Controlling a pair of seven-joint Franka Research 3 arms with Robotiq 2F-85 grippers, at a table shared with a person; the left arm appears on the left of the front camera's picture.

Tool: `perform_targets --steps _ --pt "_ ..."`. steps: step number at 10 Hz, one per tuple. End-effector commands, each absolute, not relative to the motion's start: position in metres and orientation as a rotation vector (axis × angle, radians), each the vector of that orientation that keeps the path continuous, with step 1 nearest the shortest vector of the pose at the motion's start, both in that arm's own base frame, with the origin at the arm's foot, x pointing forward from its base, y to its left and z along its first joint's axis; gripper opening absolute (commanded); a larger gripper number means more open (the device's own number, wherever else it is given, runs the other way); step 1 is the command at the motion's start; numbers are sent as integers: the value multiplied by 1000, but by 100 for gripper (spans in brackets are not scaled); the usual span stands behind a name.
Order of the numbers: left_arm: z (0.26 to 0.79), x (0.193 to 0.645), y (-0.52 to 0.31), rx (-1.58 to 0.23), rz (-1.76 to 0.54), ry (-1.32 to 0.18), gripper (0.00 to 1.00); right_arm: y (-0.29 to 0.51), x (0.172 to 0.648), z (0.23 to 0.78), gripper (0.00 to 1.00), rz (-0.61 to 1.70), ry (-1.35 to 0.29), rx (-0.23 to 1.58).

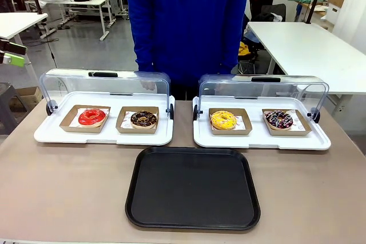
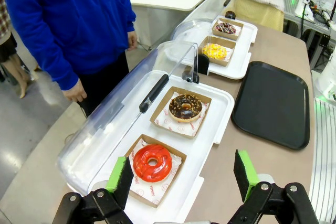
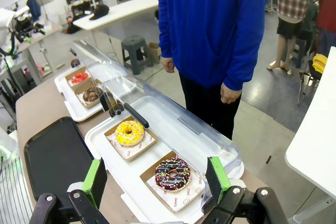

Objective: Move the first donut from the left to the tray.
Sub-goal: Pick up the Paper togo box containing the Donut indicated by the person and place it on the Handle tray.

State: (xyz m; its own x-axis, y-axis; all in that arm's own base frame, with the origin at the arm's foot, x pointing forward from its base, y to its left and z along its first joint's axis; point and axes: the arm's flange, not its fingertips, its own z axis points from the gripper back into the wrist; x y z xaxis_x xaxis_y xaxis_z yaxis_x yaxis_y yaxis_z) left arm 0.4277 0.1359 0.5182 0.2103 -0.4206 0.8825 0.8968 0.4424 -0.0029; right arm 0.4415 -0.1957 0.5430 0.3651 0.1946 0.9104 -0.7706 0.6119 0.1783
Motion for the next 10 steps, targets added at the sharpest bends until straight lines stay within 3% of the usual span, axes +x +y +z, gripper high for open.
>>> perform_targets --steps 1,10 --pt "519 428 135 -609 -1003 -974 100 -195 442 543 100 689 -1022 674" --pt "519 428 135 -609 -1003 -974 100 -195 442 543 100 689 -1022 674"
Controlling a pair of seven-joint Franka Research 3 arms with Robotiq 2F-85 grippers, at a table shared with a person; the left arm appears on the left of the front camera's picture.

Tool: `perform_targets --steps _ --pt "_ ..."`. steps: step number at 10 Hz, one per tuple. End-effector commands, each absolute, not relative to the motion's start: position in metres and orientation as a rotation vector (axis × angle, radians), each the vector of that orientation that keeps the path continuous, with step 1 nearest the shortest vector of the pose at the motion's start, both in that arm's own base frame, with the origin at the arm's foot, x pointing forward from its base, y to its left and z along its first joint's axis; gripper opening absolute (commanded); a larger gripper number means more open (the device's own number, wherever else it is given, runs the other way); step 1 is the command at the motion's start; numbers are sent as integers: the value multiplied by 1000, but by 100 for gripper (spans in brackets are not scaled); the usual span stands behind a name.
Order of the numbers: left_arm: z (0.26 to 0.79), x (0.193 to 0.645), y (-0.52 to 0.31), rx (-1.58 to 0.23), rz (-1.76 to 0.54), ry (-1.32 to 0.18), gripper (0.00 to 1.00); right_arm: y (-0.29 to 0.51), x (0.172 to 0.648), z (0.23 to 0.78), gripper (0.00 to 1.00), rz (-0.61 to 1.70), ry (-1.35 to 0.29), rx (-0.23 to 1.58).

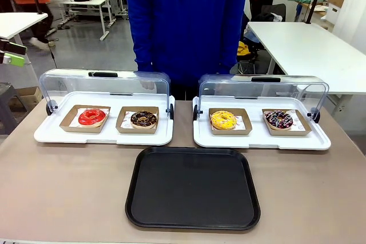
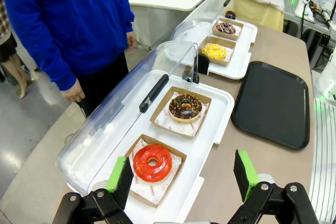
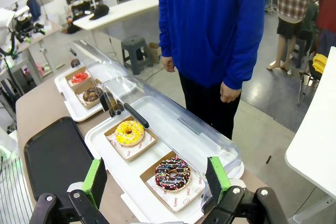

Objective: Move the first donut from the left to the tray.
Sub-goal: Pick up the Paper togo box containing the Donut indicated by the person and place it on the Handle tray.

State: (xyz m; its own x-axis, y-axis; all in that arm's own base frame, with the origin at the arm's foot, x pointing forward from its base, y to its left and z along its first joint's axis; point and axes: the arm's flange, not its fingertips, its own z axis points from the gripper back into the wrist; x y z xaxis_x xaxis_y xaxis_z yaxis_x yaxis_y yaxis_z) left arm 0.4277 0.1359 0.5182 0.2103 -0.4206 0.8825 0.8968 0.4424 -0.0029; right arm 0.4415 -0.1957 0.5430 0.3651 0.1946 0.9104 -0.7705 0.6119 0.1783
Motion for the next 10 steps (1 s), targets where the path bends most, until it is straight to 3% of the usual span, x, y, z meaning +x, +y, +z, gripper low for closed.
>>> perform_targets --steps 1,10 --pt "519 428 135 -609 -1003 -974 100 -195 442 543 100 689 -1022 674" --pt "519 428 135 -609 -1003 -974 100 -195 442 543 100 689 -1022 674"
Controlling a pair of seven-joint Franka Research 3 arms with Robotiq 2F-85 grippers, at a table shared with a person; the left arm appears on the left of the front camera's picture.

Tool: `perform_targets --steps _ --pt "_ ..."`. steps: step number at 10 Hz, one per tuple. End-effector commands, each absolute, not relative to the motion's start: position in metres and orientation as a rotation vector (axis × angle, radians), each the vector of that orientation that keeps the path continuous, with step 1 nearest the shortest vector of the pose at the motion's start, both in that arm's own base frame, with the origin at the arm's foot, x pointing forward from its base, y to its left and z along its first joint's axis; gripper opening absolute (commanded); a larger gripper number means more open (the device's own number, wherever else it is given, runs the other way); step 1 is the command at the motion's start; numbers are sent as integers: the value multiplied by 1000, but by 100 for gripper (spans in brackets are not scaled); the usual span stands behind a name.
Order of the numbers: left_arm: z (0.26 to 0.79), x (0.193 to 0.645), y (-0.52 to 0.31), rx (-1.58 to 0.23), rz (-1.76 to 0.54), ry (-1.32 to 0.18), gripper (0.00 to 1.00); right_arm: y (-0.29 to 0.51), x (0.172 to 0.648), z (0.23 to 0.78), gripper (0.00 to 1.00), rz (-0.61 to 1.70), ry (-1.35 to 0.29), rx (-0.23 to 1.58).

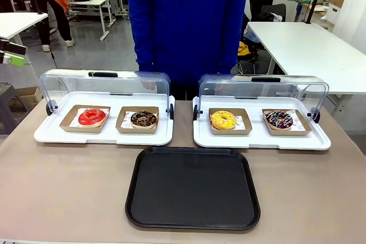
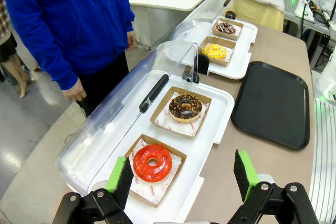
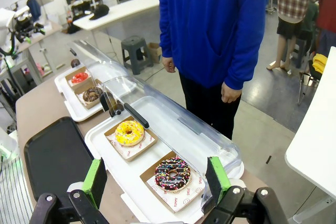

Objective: Move the first donut from the left to the tray.
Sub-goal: Pick up the Paper togo box containing the Donut indicated by the person and place it on the Handle tray.

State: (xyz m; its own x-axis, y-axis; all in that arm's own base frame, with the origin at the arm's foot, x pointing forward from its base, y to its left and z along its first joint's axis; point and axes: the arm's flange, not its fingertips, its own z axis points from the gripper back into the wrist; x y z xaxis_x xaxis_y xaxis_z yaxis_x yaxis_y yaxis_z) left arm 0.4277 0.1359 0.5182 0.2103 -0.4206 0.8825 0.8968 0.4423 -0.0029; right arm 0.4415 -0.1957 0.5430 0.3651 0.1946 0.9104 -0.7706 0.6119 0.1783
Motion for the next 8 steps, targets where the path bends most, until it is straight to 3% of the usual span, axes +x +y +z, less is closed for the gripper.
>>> perform_targets --steps 1,8 --pt "519 428 135 -609 -1003 -974 100 -195 442 543 100 689 -1022 674" --pt "519 428 135 -609 -1003 -974 100 -195 442 543 100 689 -1022 674"
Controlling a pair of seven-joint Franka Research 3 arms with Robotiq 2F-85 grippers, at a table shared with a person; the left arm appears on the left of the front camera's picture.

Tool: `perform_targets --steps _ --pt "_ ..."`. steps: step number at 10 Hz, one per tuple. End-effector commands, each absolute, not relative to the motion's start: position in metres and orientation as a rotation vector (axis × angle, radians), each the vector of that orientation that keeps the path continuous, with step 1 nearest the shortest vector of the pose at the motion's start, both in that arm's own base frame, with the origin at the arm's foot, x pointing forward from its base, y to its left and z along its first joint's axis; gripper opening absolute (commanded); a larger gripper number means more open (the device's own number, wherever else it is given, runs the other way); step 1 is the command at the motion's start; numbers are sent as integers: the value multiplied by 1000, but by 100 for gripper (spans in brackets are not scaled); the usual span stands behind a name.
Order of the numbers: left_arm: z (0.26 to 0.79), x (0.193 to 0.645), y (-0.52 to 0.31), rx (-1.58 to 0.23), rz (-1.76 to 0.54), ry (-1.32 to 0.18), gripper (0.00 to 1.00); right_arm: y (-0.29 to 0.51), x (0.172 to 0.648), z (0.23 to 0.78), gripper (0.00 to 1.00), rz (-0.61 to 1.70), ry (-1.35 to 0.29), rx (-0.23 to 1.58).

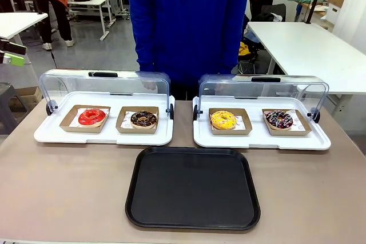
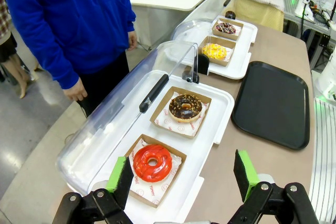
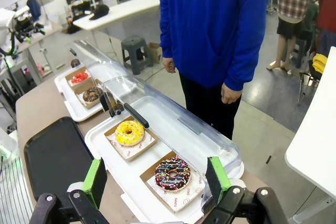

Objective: Move the first donut from the left to the tray.
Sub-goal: Pick up the Paper togo box containing the Donut indicated by the person and place it on the Handle tray.

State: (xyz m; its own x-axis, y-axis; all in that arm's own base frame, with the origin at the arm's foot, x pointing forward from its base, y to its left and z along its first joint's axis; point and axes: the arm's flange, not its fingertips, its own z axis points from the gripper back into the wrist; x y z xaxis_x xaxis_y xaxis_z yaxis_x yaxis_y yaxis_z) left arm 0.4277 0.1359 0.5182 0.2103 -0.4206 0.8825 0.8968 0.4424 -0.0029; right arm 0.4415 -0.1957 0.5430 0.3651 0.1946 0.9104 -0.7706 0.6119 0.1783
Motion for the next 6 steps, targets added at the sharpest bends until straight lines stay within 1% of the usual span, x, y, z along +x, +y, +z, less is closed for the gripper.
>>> perform_targets --steps 1,6 --pt "519 428 135 -609 -1003 -974 100 -195 442 543 100 689 -1022 674" --pt "519 428 135 -609 -1003 -974 100 -195 442 543 100 689 -1022 674"
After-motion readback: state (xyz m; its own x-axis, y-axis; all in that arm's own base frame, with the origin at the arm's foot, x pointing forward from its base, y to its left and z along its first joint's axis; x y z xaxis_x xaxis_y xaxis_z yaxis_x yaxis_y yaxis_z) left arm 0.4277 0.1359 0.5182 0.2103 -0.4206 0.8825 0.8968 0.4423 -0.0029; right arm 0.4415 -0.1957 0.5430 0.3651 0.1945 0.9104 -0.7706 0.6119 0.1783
